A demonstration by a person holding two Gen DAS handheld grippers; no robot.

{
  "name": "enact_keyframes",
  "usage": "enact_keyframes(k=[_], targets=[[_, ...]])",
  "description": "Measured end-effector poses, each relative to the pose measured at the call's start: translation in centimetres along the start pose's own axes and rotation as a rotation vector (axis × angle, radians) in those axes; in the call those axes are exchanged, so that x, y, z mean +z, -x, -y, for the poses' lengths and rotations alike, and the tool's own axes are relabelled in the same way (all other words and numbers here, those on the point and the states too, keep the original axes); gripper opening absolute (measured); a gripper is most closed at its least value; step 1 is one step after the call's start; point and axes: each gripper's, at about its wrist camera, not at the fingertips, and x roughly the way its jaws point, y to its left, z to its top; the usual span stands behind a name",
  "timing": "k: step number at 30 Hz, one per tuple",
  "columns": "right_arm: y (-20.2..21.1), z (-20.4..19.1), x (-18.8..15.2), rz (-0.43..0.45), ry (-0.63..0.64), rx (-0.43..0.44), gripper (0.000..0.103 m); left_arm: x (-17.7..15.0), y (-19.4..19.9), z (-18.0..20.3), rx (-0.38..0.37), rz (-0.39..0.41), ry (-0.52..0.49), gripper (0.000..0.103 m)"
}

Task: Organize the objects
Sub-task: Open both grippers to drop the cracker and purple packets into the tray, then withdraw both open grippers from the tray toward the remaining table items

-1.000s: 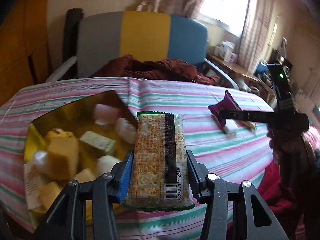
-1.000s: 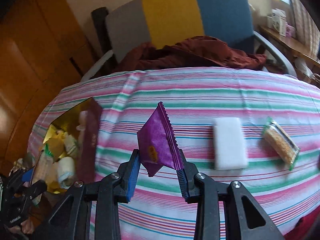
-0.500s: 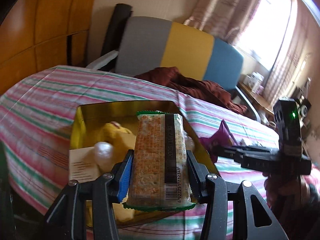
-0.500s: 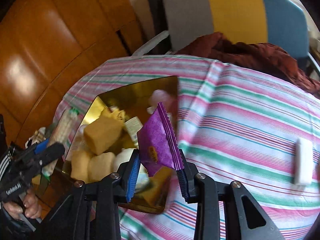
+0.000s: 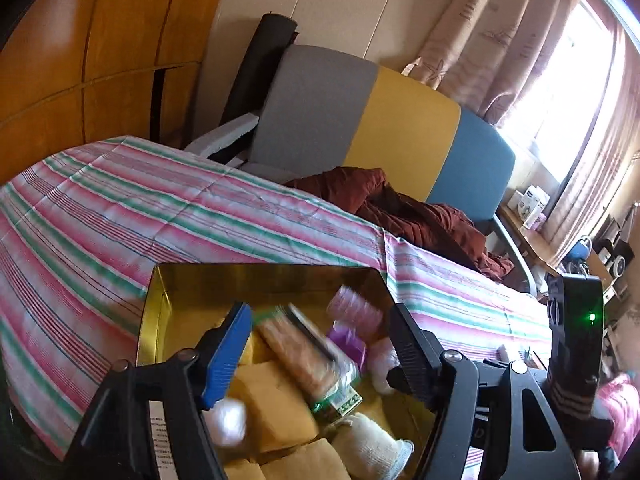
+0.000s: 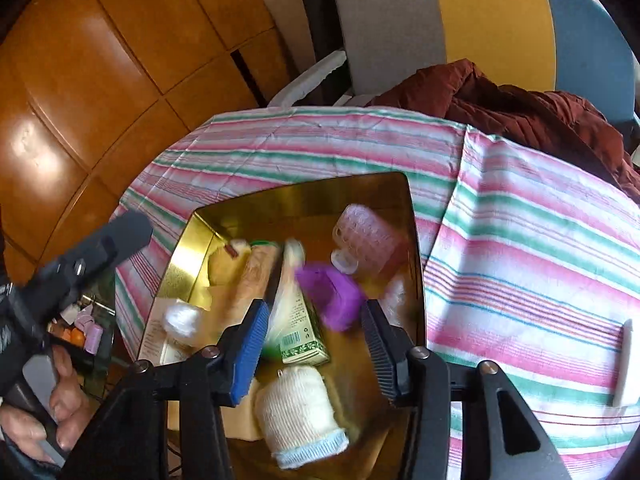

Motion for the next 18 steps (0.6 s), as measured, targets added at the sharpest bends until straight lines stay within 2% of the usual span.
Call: enact_keyframes(k=[6, 12, 15, 16, 18], targets=[[-0.7, 1.6, -2.5, -0.047, -0.032, -0.043, 0.050, -3.1, 0.0, -0.4, 0.047, -0.048, -0.003, 0.070], [0.2, 1.9, -4.1, -0.025, -0.045, -0.081, 0.055, -5.7, 0.9, 0.2, 0.114, -0.048, -0.055, 0.071], [0.9, 1.1, -4.7, -0.002, -0.010, -0.124, 0.061, -6.2, 1.5, 0.7, 0.133, -0.036, -0.078, 0.072], [1.0, 0.8, -4.7, 0.005, -0.001, -0.136, 0.066, -6.3, 1.7, 0.9, 0.138, -0.031, -0.085, 0.072], [1.2, 0.5, -4.9, 0.015, 0.006, -0.141, 0.068, -6.6, 2.2, 1.2, 0.150, -0.018, -0.103, 0.073]])
